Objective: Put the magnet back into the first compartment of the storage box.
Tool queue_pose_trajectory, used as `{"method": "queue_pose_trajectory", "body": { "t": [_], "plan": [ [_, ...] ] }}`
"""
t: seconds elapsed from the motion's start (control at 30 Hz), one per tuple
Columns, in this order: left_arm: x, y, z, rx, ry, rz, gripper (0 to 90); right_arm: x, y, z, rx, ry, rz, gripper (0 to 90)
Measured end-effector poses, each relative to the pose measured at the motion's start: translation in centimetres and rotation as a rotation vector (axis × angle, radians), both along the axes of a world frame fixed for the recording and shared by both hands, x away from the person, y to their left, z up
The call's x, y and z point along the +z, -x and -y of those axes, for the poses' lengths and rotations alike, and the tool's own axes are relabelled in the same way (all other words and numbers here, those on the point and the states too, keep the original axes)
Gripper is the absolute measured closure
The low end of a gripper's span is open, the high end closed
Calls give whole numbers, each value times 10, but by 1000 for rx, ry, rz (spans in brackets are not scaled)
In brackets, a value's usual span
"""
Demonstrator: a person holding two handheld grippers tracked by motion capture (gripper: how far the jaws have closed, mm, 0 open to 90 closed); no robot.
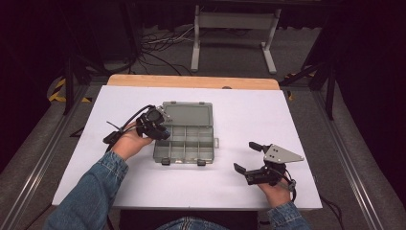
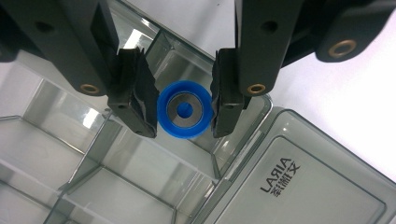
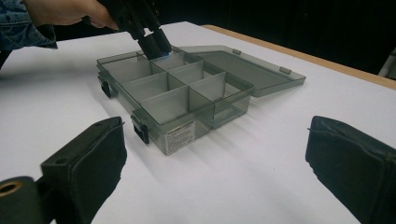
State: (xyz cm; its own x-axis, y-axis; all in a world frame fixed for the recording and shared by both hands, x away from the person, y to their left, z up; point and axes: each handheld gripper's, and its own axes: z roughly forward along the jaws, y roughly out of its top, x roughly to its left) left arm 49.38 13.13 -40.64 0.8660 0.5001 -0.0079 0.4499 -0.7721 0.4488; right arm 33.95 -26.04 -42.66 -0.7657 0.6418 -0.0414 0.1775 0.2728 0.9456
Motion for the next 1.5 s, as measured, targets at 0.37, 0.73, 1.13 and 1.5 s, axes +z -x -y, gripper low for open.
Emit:
{"method": "queue_pose_trajectory", "body": {
  "t": [0.37,0.73,1.13,1.5],
  "plan": [
    [2,2,-1,2,0,7,541,0,0,1,-4,1,0,57],
    [17,10,-7,18,68,55,407,0,-2,0,-7,5,-2,56],
    [45,45,-29,16,265,161,177,4,-8,4,-43,-5,-15,44],
    [56,73,-50,5,423,216,91,7,-6,4,-46,-3,3,42]
  ]
}}
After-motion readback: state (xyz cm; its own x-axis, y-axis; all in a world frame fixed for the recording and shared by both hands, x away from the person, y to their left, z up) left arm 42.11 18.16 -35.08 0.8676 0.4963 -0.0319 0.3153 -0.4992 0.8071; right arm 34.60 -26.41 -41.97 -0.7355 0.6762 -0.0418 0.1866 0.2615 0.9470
